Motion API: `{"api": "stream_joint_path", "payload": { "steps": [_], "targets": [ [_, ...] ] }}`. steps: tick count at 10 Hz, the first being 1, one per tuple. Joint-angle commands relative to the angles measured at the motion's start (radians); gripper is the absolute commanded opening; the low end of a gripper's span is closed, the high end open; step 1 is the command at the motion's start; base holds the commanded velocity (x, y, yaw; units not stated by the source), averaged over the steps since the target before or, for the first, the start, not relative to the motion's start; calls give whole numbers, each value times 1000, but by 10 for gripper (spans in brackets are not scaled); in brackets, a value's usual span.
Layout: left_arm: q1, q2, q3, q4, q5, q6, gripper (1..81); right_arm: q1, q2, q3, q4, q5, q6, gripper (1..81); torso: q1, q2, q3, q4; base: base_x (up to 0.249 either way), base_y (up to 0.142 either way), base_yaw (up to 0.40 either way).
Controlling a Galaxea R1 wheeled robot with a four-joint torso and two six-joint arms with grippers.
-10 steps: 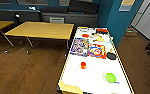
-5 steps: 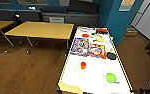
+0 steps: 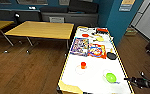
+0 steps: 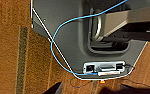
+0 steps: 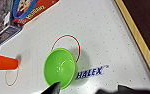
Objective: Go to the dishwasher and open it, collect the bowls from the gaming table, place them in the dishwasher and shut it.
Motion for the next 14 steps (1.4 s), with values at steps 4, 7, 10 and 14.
{"api": "stream_joint_path", "payload": {
  "steps": [4,7,10,14],
  "targets": [
    [1,1,-3,-4,72,-2,811,140,23,-94,99,-38,11,811,0,0,0,0,0,0,0],
    [1,2,-3,-2,72,-2,811,137,59,-187,151,-53,10,811,0,0,-1,0,0,0,0],
    [-1,-2,-3,-4,74,-2,811,135,129,-225,151,-59,10,811,0,0,-1,0,0,0,0],
    [1,-4,-3,-5,74,-2,811,118,188,-260,154,-59,10,811,1,0,-1,0,0,0,0]
  ]
}}
